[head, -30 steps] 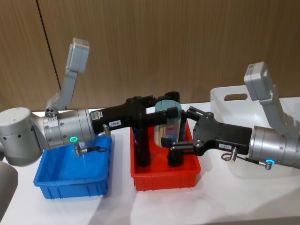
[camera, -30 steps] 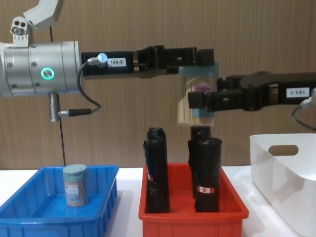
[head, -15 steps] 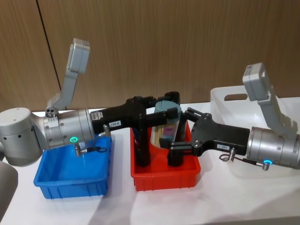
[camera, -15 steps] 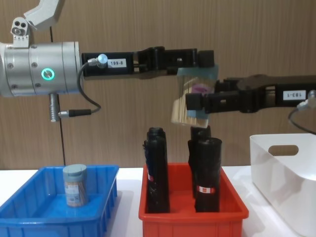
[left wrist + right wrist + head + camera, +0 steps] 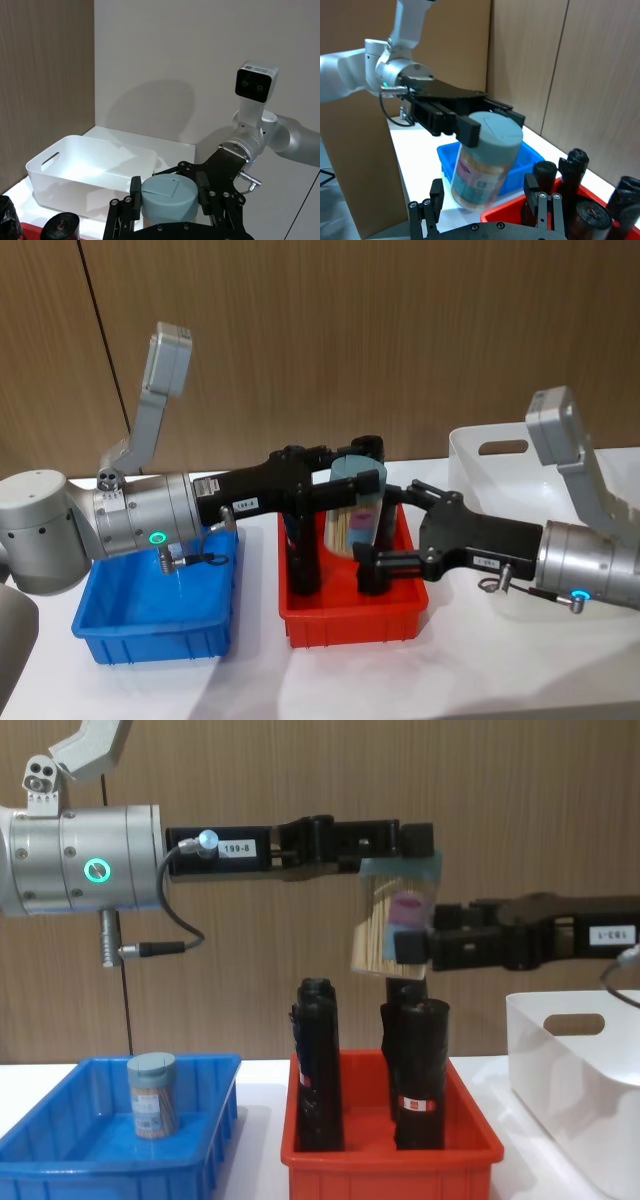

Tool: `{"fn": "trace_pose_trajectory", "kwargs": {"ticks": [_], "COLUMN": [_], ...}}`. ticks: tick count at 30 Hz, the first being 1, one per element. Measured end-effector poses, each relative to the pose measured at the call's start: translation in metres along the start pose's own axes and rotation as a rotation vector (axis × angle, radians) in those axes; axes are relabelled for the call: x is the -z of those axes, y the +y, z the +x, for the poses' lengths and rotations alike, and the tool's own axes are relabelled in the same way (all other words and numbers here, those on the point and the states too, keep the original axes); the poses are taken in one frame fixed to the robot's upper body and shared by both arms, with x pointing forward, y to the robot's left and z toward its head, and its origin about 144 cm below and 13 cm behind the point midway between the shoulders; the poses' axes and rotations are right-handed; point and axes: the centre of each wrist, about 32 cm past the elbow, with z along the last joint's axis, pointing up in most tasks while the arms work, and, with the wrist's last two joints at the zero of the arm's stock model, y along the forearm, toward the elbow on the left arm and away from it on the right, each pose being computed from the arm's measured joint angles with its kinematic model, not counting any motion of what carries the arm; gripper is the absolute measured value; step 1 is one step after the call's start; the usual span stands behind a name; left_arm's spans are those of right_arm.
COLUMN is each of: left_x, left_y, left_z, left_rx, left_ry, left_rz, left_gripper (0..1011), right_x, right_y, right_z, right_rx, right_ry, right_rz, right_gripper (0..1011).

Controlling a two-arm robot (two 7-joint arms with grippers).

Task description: Pick the cotton swabs from the blue box and place them into the white box.

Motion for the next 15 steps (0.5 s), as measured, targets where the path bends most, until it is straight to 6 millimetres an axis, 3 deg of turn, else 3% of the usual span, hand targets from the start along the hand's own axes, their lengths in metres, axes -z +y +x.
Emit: {"fn": "trace_pose_trajectory", "kwargs": {"ticks": [15], "left_x": [0.000], "left_y": [0.000], "left_z": [0.000], "left_rx": [0.001], "left_ry": [0.000], "left_rz": [-0.002], "left_gripper": [668], "right_x": [0.010], "right_y": [-0.013], "right_z": [0.003], "right_rx": [0.042], "right_ry": [0.026], "right_rz": [-0.022], "right_gripper": [1003]}}
